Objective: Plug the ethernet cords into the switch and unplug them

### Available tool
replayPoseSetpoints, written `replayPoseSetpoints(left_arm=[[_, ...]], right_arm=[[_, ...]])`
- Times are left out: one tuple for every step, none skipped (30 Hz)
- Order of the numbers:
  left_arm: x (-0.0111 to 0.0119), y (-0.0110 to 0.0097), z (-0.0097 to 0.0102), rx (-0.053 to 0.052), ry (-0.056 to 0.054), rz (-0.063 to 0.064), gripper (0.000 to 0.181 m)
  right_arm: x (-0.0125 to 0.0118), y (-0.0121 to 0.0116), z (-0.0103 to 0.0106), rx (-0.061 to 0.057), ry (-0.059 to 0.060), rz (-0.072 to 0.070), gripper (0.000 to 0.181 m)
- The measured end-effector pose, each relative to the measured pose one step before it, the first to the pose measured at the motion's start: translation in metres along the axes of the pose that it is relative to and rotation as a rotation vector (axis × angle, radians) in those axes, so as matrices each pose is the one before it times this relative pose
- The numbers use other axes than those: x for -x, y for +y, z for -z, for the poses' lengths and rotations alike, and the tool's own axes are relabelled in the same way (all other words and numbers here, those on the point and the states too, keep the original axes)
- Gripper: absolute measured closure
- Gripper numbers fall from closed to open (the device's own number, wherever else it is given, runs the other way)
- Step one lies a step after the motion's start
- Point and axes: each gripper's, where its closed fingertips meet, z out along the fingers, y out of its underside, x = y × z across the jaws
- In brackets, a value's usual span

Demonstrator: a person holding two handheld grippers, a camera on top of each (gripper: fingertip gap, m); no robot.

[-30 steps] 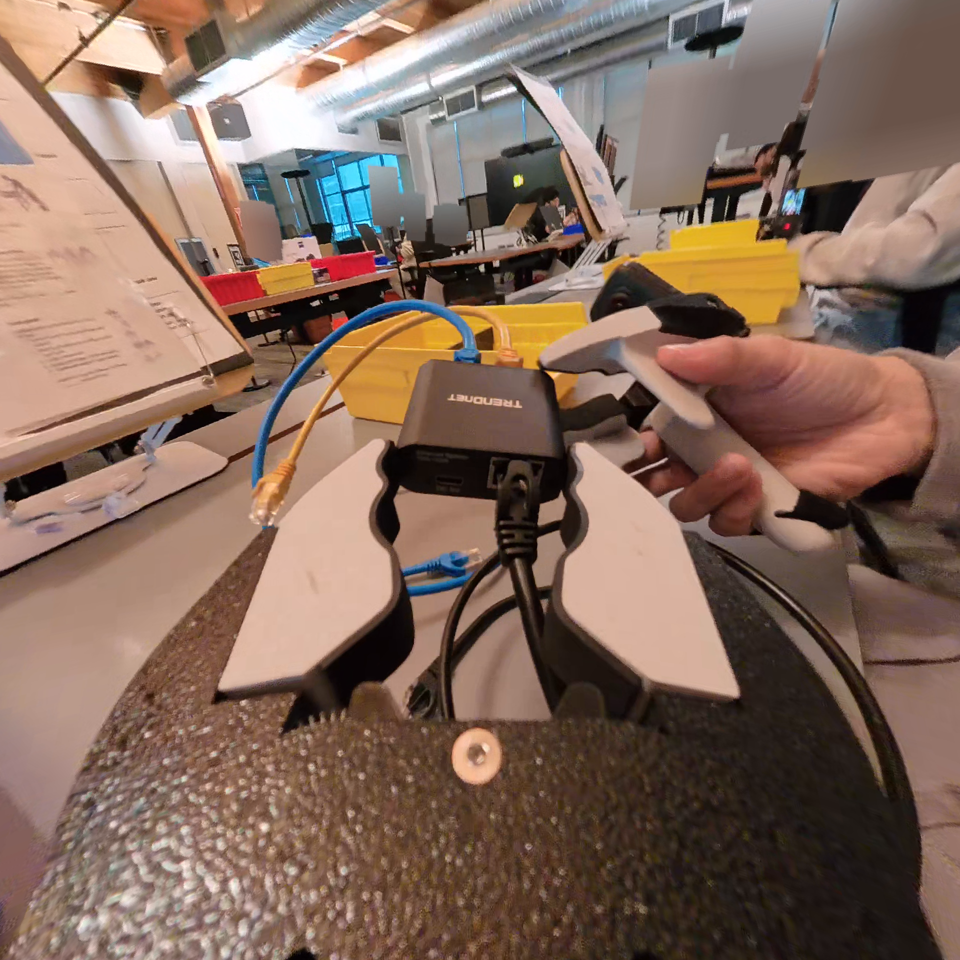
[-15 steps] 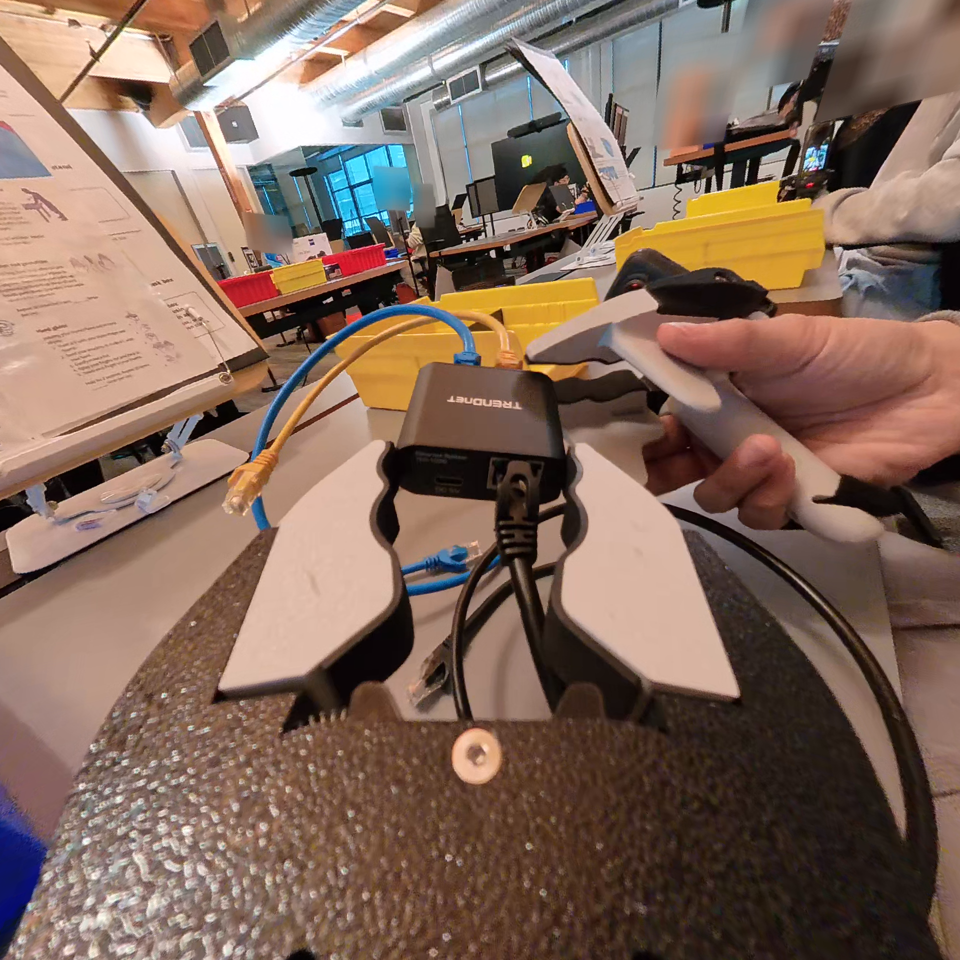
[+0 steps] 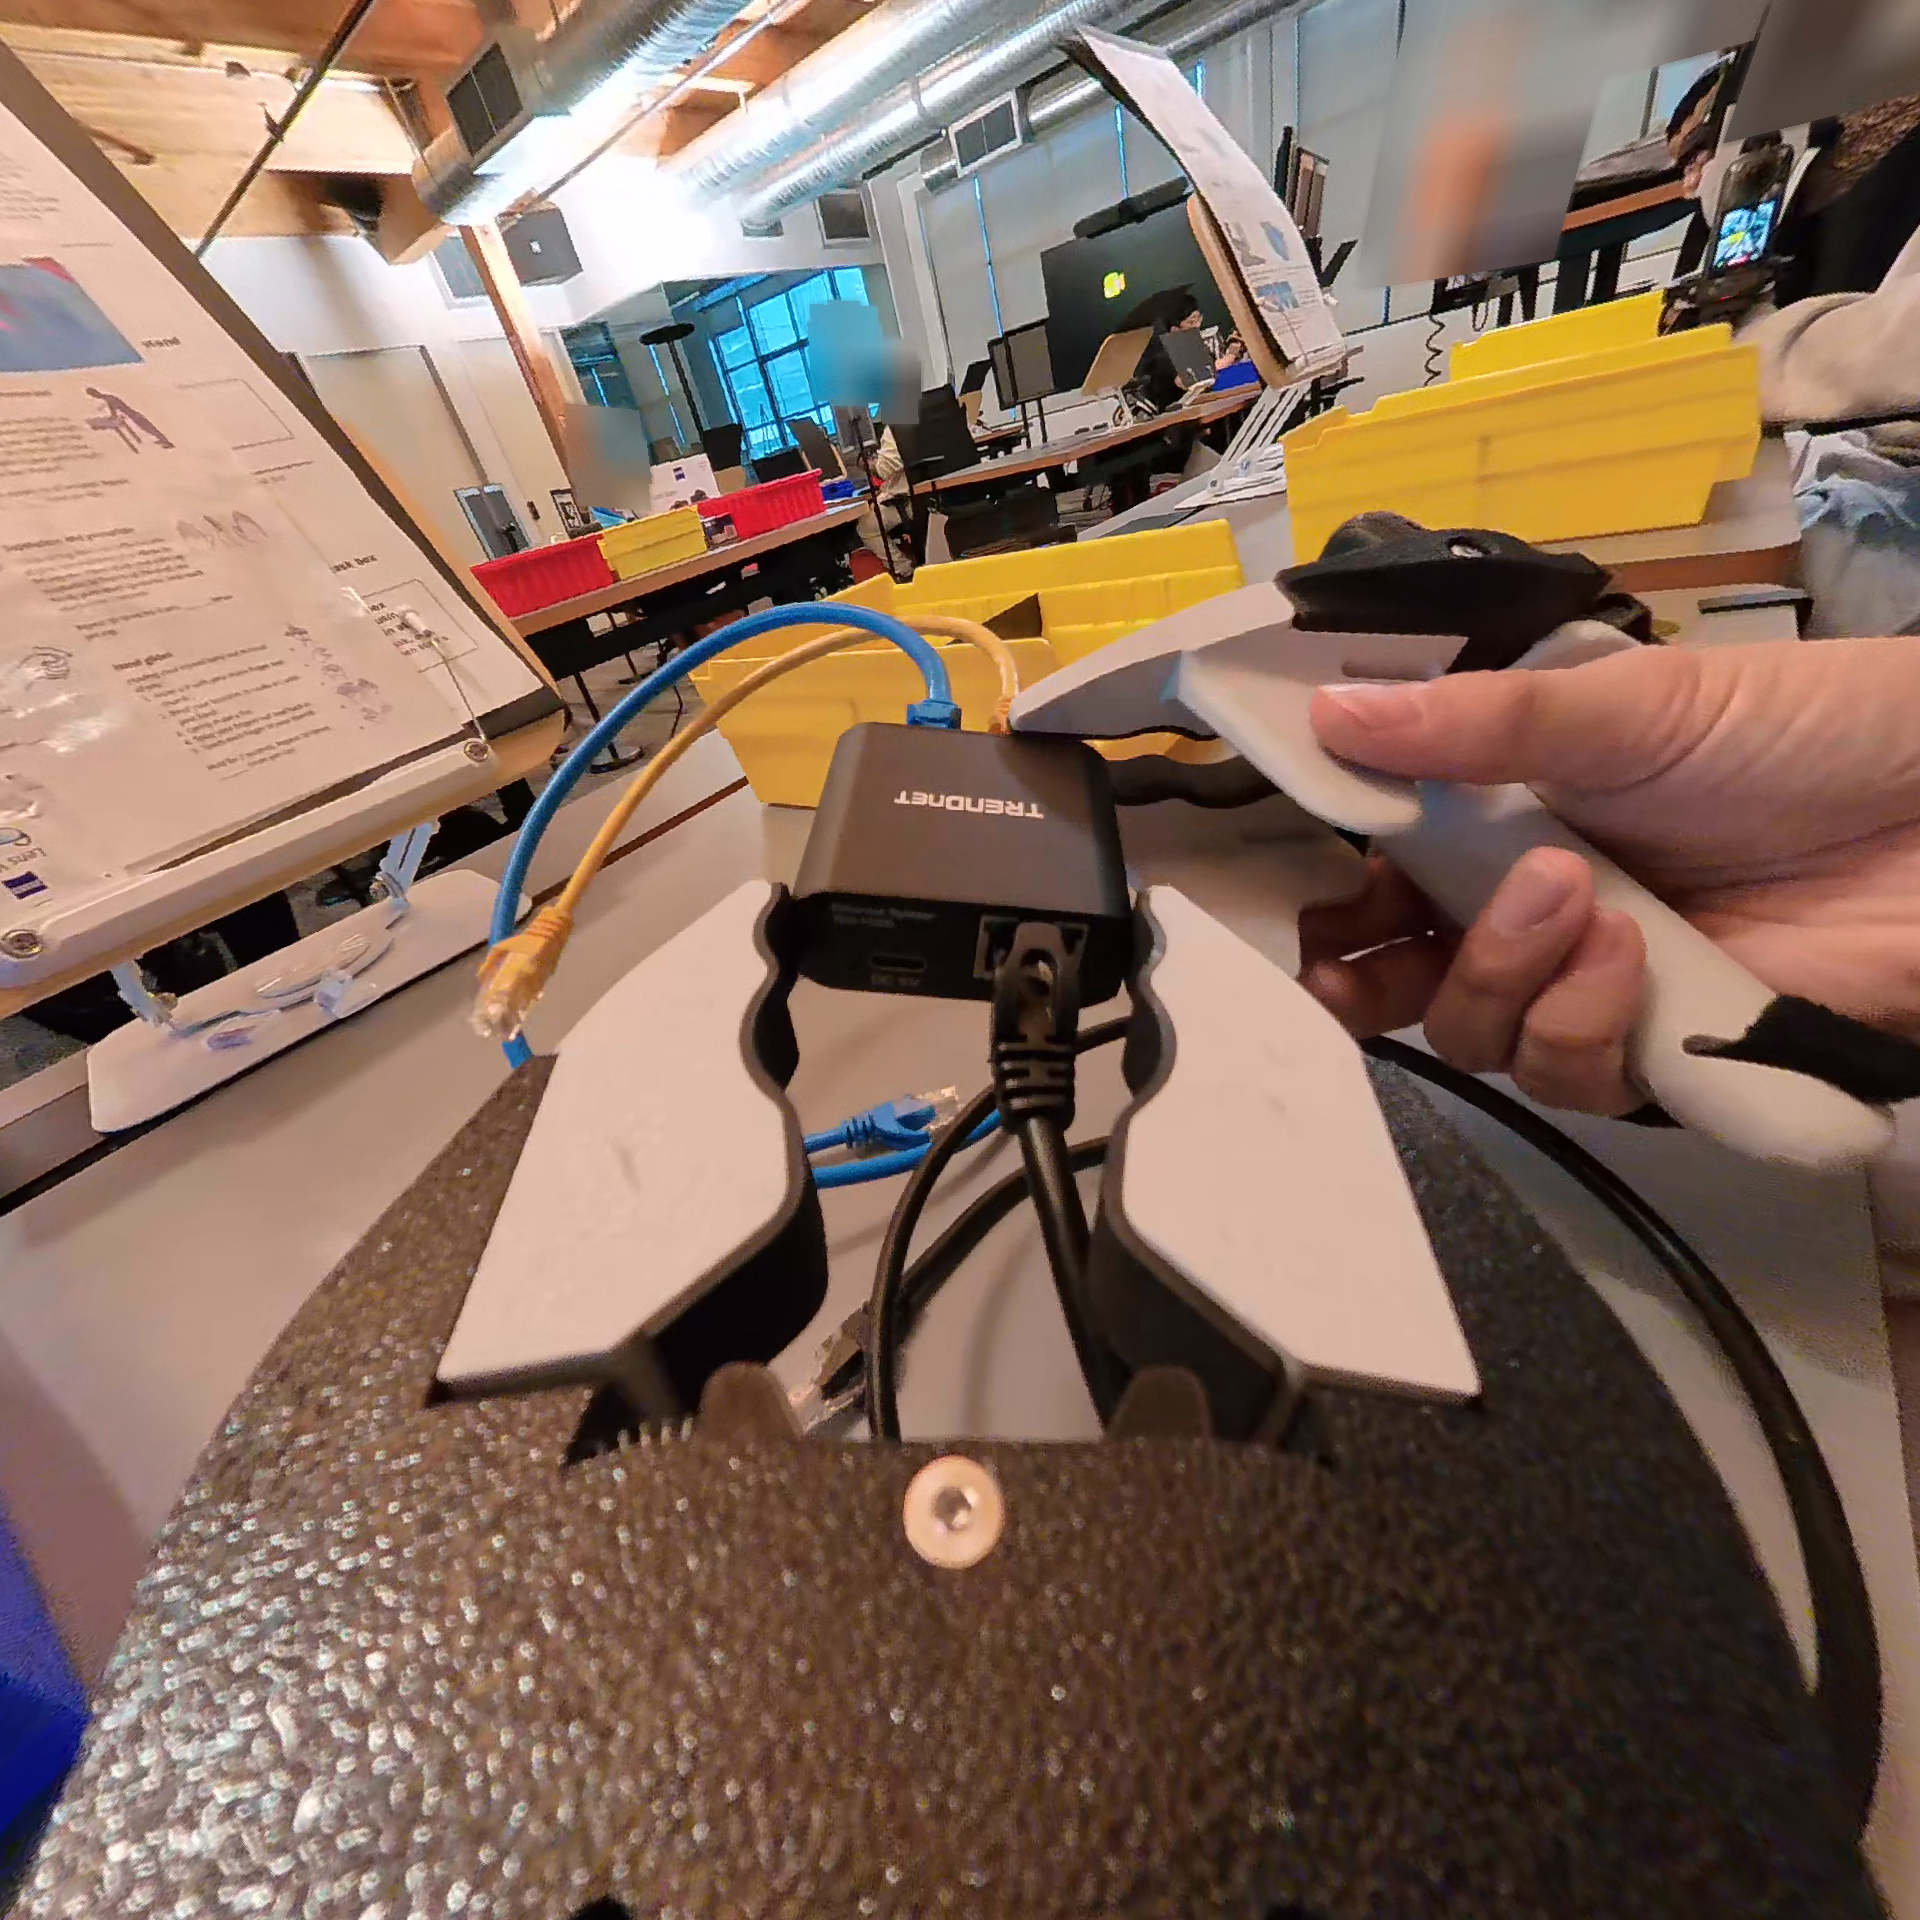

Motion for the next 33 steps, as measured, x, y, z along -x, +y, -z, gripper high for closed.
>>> replayPoseSetpoints(left_arm=[[-0.00082, 0.00087, -0.00075, 0.0025, -0.0003, 0.0014, 0.121], [-0.00063, 0.00113, -0.0008, 0.002, 0.0001, 0.0054, 0.121], [-0.00038, 0.00122, -0.00077, 0.0013, -0.0025, 0.0054, 0.121], [-0.00007, 0.001, -0.00092, -0.0027, -0.0051, 0.0054, 0.121], [-0.00019, 0.00121, -0.00094, -0.0016, -0.0049, 0.0042, 0.121], [-0.00018, 0.00207, -0.00102, 0.0054, -0.0052, 0.0014, 0.121], [-0.00016, 0.00243, -0.00122, 0.0078, -0.0071, 0.0007, 0.121], [0.0001, 0.00129, -0.00114, 0.0014, -0.009, 0.0003, 0.121], [0.0002, 0.00039, -0.0008, 0.0029, -0.0069, -0.0021, 0.121], [0.00065, -0.00148, -0.00012, -0.008, -0.0064, 0.0005, 0.121], [0.00139, -0.00087, 0.00004, -0.0059, -0.0085, 0.0025, 0.121], [0.00157, 0.00097, -0.00027, 0.0024, -0.0069, 0.0016, 0.121], [0.00126, 0.00052, 0.00002, 0.0009, -0.004, 0.0033, 0.121], [0.00124, -0.00099, 0.00041, -0.0044, -0.0087, -0.0087, 0.121], [0.00095, 0.00013, 0.00011, 0.0074, -0.0087, -0.0175, 0.121], [0.00079, -0.00039, 0.00025, 0.0042, -0.0072, -0.0169, 0.121], [0.00082, -0.00008, 0.00047, 0.0043, -0.0098, -0.0179, 0.121], [0.00056, -0.00144, 0.00044, -0.0091, -0.0072, -0.0087, 0.121], [0.00031, -0.00159, 0.00055, -0.0126, 0.005, 0.0121, 0.121], [0.0, -0.00025, 0.00053, -0.0035, 0.0139, 0.023, 0.121], [0.00018, -0.00168, 0.00098, -0.0167, 0.0071, 0.0115, 0.121], [-0.00021, -0.00229, 0.00067, -0.0198, 0.0032, 0.0076, 0.121], [-0.00018, -0.00116, 0.00041, -0.0084, 0.0085, 0.007, 0.121], [0.00002, -0.00041, 0.00044, 0.001, 0.0041, -0.001, 0.121], [0.0003, -0.00133, 0.00095, -0.0043, -0.0058, -0.0057, 0.121], [0.00251, -0.00152, 0.00196, -0.0085, -0.0197, -0.0021, 0.121], [0.00509, -0.00027, 0.00266, -0.0036, -0.0285, -0.0046, 0.121], [0.00494, 0.00006, 0.00243, 0.0006, -0.0229, -0.0081, 0.121], [0.00159, -0.00109, 0.00131, -0.0021, 0.0075, 0.0053, 0.121], [0.00151, -0.00287, 0.00089, -0.0071, 0.0076, 0.014, 0.121], [0.00316, -0.00352, 0.00109, -0.0118, -0.0106, 0.0001, 0.121], [0.00326, -0.00237, 0.00124, -0.0048, -0.0119, -0.0114, 0.121], [0.00286, -0.00099, 0.00127, 0.0035, -0.0067, -0.0122, 0.121]], right_arm=[[-0.00125, -0.00028, 0.00084, -0.0086, 0.0047, 0.0066, 0.169], [-0.00109, -0.00017, 0.0008, -0.0042, 0.0083, 0.0256, 0.169], [-0.00058, -0.00035, 0.00042, 0.0, 0.0036, 0.0258, 0.169], [-0.00088, -0.00016, -0.00007, 0.0022, 0.003, 0.011, 0.169], [-0.00114, -0.00013, 0.00025, 0.0004, 0.0008, -0.0003, 0.169], [-0.00243, -0.00002, 0.00059, -0.0014, 0.0049, -0.0077, 0.169], [-0.0028, -0.00009, 0.0005, 0.0012, 0.0073, 0.0021, 0.169], [-0.00174, -0.00075, 0.00021, -0.0036, 0.0033, 0.0157, 0.169], [-0.00116, -0.00062, -0.00017, -0.0025, 0.0014, 0.0118, 0.169], [-0.00004, -0.00065, -0.00059, -0.0001, -0.0029, 0.0053, 0.17], [0.00044, -0.00064, -0.00142, 0.0037, -0.009, 0.0122, 0.17], [-0.0009, -0.00008, -0.0018, 0.0088, -0.0028, 0.005, 0.17], [-0.00124, 0.00006, -0.00141, 0.0006, 0.0028, -0.005, 0.17], [0.00037, 0.0, -0.00123, -0.0031, -0.0069, 0.0053, 0.17], [0.00032, -0.00043, -0.00122, -0.0028, -0.0045, 0.0147, 0.169], [0.00017, -0.00014, -0.00067, -0.0008, -0.0052, 0.0121, 0.169], [0.00018, 0.0001, -0.00084, 0.0069, -0.0039, 0.0166, 0.169], [0.00152, -0.00036, -0.00099, 0.0052, -0.0095, 0.0125, 0.169], [0.00196, -0.00038, -0.00062, 0.0053, -0.0096, 0.0117, 0.169], [0.00098, 0.00007, -0.00051, 0.0095, 0.0069, 0.0302, 0.169], [0.00255, 0.00006, -0.00053, 0.0093, 0.0001, 0.0409, 0.169], [0.00282, -0.00036, -0.00056, 0.0012, -0.0063, 0.0104, 0.169], [0.00176, -0.00059, -0.00015, -0.0013, -0.0019, 0.0035, 0.17], [0.00064, 0.00012, -0.00001, 0.0075, 0.0001, 0.0155, 0.17], [0.0, -0.00352, 0.00081, -0.0168, 0.0032, 0.0044, 0.17], [-0.00122, -0.01284, 0.004, -0.0586, 0.0008, -0.0156, 0.17], [-0.00194, -0.01383, 0.00407, -0.0291, -0.0061, 0.0002, 0.17], [-0.00404, -0.00834, 0.00259, 0.0162, 0.0054, 0.0338, 0.17], [-0.00475, -0.00638, 0.00278, 0.0153, 0.0244, 0.0268, 0.17], [0.00437, -0.00465, 0.00152, 0.0214, -0.0142, 0.0229, 0.17], [0.00833, -0.00062, 0.00019, 0.0629, -0.0265, 0.0356, 0.17], [0.0043, -0.00607, 0.0026, 0.027, 0.0221, 0.0937, 0.17], [0.00405, -0.0071, 0.00362, 0.0296, 0.0174, 0.1094, 0.17]])
